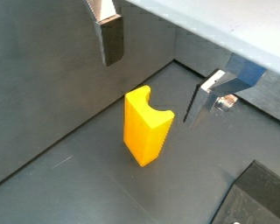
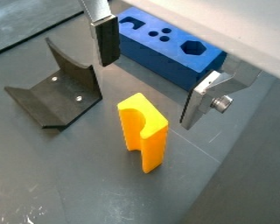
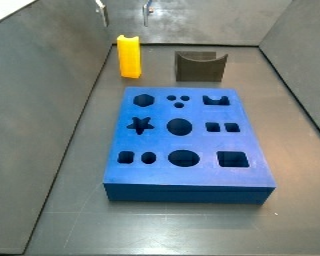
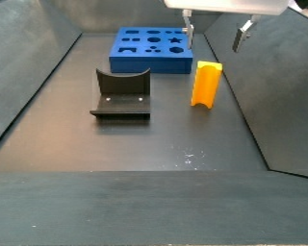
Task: Pick up the arch object. Move up. Place the arch object on the fixture. Regrasp the arch object. Rotate the arch object. Move to above the board. Insert the arch object.
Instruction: Rotate the arch object.
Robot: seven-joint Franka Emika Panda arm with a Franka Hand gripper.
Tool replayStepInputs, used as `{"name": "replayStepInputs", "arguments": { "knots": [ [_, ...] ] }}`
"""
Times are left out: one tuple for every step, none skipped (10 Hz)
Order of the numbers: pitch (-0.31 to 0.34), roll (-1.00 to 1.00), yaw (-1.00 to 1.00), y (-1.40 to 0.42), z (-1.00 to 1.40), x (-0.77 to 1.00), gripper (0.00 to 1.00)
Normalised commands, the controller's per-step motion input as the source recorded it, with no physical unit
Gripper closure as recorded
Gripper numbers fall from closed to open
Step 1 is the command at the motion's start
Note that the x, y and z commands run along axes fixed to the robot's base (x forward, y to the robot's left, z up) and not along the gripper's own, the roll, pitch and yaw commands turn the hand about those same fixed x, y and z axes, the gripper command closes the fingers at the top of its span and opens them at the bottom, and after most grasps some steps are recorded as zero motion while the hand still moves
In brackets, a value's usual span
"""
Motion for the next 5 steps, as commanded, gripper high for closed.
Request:
{"name": "replayStepInputs", "arguments": {
  "knots": [
    [0.000, 0.00, 0.00, 0.00, -1.00, 0.00, 0.00],
    [-0.014, 0.00, -0.05, 0.00, -1.00, 0.01, 0.00],
    [-0.036, 0.00, -0.05, 0.00, -1.00, 0.03, 0.00],
    [-0.045, -0.01, -0.04, 0.00, -1.00, 0.03, 0.00],
    [-0.048, -0.01, -0.03, 0.00, -1.00, 0.03, 0.00]
  ]
}}
